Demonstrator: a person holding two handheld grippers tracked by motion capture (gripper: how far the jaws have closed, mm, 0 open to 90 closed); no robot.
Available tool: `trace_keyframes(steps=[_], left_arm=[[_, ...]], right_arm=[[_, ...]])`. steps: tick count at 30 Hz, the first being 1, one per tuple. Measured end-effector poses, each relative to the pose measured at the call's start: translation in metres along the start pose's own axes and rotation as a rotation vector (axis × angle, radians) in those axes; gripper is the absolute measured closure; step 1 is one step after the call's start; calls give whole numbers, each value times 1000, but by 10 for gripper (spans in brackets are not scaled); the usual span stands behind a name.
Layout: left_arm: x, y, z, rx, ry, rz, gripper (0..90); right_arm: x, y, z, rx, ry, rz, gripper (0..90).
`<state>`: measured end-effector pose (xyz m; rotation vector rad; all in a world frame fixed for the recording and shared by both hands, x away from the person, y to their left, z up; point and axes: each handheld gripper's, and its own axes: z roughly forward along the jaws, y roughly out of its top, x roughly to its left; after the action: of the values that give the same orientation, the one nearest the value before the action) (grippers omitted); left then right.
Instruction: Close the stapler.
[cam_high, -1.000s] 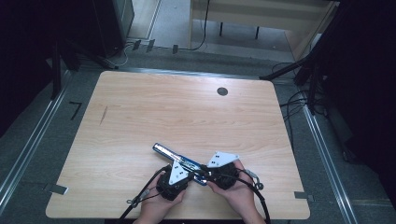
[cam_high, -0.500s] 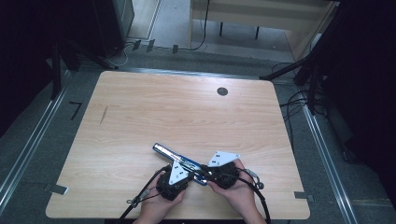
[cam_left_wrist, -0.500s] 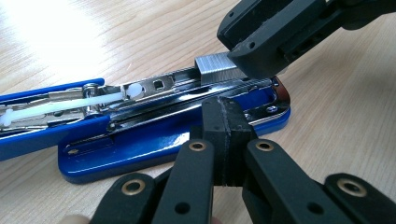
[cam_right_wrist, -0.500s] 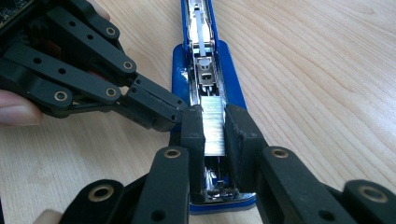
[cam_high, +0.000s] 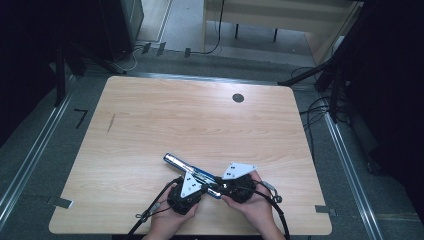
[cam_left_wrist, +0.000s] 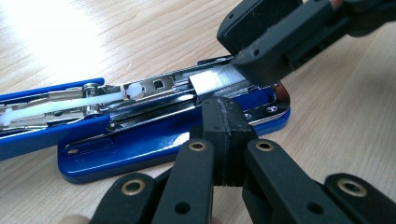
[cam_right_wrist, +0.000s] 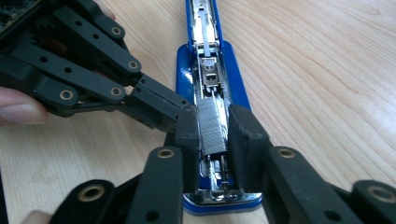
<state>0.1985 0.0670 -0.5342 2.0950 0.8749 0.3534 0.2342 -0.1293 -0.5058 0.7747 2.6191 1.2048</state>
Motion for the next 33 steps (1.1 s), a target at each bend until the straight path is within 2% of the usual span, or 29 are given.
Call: trace_keyframes(steps=[4,9,13,16,23,26,33], left_arm=[[1,0,0,-5,-1,-11,900],[3,-1,-1,-7,-2,-31,900],[4,-1,-1,-8,-6,-40,900],[4,-1,-1,-7,-9,-40,900],[4,-1,-1,-7,-10,-40,900],[4,-1,-1,-6,-10,-41,900],[4,-1,-1,-7,-8,-40,900]], right_arm=[[4,-2,2,-8,2,-39,709],[12,-4,5,-17,-53,-123,716],[17,-6,6,-18,-112,-178,797],[16,-7,6,-28,-111,-181,800],[9,-6,2,-50,-64,-99,801],[6,-4,-3,-68,-51,-84,801],[4,3,-8,-34,-48,-74,800]])
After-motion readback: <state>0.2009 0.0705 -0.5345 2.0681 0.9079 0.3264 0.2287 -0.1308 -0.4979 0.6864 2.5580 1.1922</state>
